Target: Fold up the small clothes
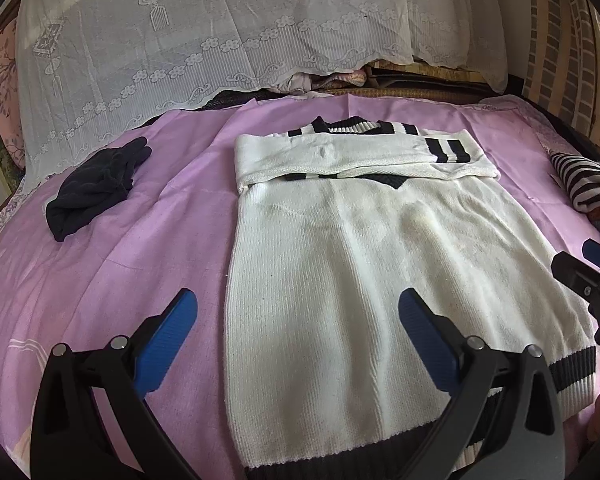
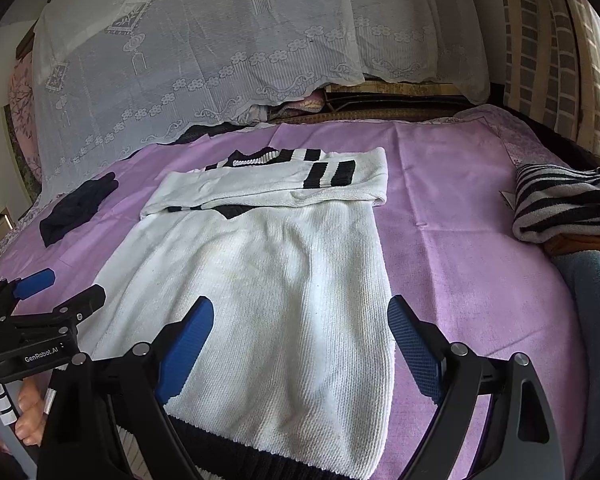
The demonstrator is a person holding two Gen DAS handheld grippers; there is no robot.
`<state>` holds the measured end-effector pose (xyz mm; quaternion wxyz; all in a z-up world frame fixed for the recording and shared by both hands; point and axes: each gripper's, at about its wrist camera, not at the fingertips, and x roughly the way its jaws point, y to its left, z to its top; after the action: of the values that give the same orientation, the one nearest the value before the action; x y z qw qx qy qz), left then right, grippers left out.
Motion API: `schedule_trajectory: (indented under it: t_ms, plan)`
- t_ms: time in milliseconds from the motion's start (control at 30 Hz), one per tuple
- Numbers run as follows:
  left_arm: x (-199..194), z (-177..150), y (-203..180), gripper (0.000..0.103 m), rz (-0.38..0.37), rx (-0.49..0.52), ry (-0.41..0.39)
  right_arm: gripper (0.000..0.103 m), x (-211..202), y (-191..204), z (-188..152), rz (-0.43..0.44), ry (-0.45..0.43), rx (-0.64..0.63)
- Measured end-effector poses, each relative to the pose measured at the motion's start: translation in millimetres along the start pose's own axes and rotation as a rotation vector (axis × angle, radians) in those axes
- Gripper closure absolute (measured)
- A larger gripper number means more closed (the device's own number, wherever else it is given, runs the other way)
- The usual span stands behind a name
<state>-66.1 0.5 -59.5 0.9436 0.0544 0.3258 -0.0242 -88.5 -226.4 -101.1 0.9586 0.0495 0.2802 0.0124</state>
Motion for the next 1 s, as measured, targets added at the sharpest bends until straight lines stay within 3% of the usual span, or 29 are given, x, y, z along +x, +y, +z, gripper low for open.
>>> schedule_trajectory:
  t_ms: [833,1000]
  plan:
    - [-3.9,-11.5,4.3,0.005,0.001,0.007,0.016,0.013,-6.7,-15.2,-12.7,-0.006,0.034,0.033]
    - [-9.8,-27.0,11.7,0.005,-0.083,0.0,0.071,0.013,-13.1,-21.7,-17.5,-0.012,0.052,0.04]
